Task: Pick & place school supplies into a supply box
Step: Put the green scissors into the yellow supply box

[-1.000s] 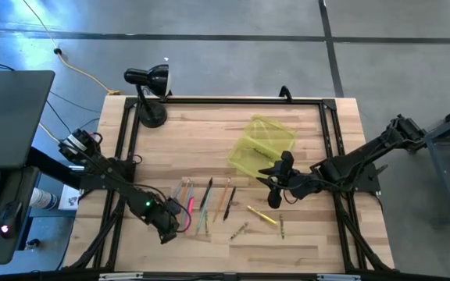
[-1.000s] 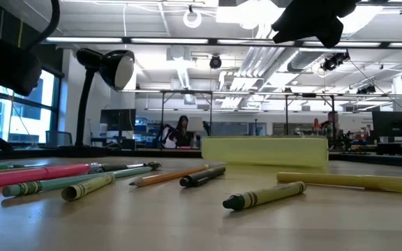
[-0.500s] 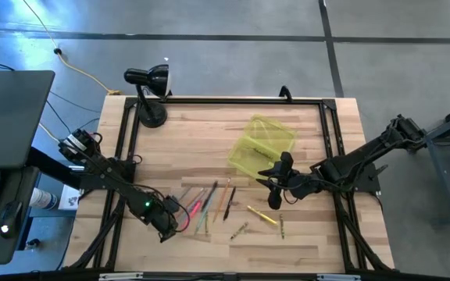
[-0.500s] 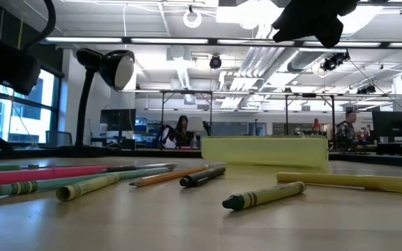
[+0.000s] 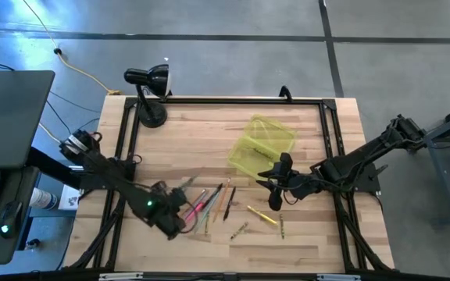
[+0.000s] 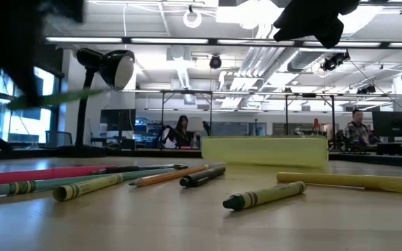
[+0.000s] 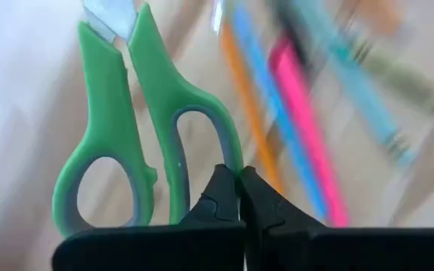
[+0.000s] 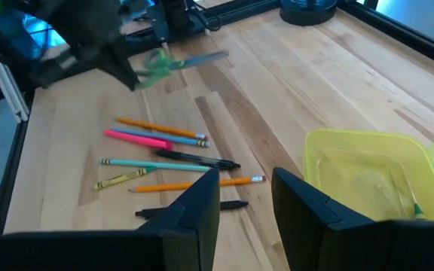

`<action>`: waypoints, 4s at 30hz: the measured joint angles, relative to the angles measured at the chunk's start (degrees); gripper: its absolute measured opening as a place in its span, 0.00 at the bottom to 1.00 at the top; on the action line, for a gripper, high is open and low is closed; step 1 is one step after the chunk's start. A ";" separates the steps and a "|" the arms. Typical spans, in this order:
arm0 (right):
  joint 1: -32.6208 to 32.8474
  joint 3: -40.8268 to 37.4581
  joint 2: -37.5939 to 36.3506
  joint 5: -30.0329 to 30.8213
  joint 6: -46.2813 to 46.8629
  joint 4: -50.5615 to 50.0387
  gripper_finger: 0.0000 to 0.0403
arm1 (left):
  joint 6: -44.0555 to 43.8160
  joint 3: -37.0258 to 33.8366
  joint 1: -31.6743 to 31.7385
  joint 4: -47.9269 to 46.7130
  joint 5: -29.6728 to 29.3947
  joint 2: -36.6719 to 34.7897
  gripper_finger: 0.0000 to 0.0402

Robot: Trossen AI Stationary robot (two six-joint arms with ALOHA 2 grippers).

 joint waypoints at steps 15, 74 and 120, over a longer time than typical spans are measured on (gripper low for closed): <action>4.94 0.04 -5.63 2.93 16.22 -17.81 0.21 | 54.08 16.68 25.26 2.28 12.48 3.67 0.02; 8.59 0.02 2.80 3.20 27.87 -26.83 0.18 | 21.06 16.64 36.91 16.83 15.02 25.60 0.33; 8.65 0.00 2.75 1.28 27.99 -27.16 0.18 | 42.19 23.76 30.73 20.29 6.53 14.52 0.04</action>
